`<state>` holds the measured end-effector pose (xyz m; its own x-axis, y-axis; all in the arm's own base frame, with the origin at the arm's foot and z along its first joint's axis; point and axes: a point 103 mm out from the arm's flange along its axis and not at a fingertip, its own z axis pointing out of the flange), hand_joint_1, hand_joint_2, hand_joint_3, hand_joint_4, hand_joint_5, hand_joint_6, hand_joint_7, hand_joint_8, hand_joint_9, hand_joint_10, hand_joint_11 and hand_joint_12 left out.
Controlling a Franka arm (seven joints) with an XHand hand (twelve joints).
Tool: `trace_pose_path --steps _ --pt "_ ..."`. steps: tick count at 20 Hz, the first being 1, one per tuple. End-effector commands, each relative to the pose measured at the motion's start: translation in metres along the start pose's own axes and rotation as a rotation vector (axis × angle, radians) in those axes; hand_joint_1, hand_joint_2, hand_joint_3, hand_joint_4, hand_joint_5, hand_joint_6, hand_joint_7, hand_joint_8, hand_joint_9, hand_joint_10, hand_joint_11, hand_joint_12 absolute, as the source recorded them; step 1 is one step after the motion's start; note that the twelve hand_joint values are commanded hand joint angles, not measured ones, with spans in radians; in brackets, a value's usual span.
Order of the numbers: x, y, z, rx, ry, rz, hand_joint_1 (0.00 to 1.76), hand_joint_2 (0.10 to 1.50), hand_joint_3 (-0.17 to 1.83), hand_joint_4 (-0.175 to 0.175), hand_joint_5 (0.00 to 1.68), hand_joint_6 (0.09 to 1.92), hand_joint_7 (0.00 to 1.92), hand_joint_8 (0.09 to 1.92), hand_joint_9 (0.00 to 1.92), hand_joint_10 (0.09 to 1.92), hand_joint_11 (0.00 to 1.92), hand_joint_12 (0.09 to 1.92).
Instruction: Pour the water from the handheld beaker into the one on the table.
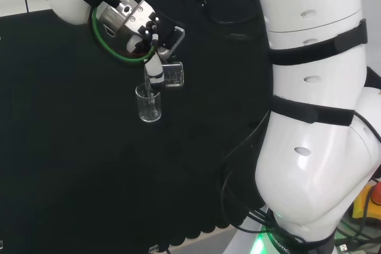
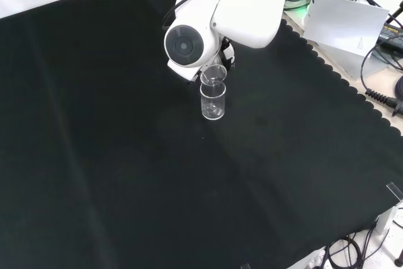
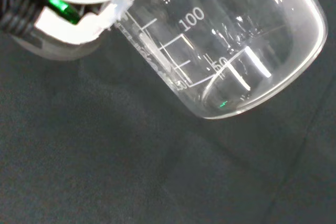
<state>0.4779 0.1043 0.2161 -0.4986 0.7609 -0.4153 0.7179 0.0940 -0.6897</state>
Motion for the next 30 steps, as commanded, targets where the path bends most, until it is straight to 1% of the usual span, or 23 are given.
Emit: trace_pose_path --steps 1,25,30 --pt "0.0002 -0.0002 -0.0008 0.018 -0.005 0.0 1.14 0.66 0.71 0.1 1.21 0.81 1.52 0.45 1.6 0.09 1.19 0.87" --pt "0.0005 0.0021 -0.0045 0.085 -0.03 0.006 1.13 0.66 0.71 0.104 1.21 0.82 1.52 0.45 1.6 0.09 1.18 0.87" --pt "0.0025 0.0009 -0.0067 0.084 -0.038 0.004 1.13 0.66 0.71 0.105 1.2 0.82 1.52 0.44 1.6 0.09 1.18 0.87"
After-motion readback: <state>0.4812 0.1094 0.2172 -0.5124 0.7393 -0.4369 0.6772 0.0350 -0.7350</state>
